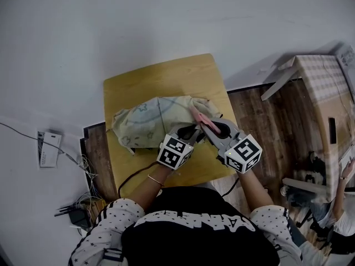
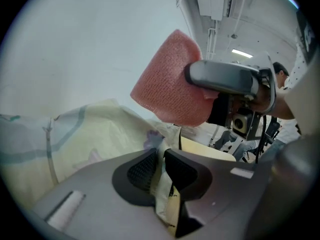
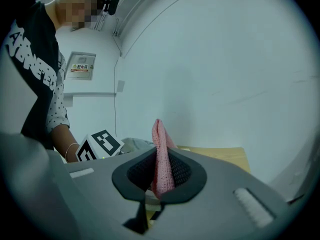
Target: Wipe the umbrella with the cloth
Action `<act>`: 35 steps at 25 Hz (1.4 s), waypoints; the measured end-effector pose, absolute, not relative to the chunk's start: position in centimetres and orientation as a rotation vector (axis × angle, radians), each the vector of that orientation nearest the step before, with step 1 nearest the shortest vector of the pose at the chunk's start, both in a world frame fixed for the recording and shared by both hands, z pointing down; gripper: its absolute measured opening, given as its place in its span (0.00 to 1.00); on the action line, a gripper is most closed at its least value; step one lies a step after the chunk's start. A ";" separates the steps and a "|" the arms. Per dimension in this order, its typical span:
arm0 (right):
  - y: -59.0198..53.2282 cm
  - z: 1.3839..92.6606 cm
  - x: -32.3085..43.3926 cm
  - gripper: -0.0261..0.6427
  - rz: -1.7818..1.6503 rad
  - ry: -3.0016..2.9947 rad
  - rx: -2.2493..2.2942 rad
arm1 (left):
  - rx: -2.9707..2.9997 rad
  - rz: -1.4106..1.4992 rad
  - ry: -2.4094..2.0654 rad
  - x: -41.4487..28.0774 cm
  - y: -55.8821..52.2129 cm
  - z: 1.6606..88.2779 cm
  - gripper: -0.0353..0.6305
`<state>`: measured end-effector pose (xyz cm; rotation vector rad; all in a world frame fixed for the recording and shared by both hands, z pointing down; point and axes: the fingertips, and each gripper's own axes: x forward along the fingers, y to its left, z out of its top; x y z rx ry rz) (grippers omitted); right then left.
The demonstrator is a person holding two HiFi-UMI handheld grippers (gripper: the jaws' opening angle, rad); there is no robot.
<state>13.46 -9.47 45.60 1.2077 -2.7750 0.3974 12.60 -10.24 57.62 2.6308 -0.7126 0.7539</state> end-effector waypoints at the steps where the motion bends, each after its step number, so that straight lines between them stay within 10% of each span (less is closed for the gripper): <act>1: -9.5 45.7 13.3 0.09 0.400 -2.778 1.206 | 2.628 0.747 -0.714 12.4 -10.1 57.4 0.15; 12: -10.1 46.8 10.7 0.09 0.371 -2.799 1.102 | 2.549 0.697 -0.717 8.4 -6.9 55.2 0.41; 35: -13.2 39.8 -2.8 0.09 0.160 -2.838 1.168 | 2.421 0.405 -1.249 -15.9 -13.0 46.6 0.41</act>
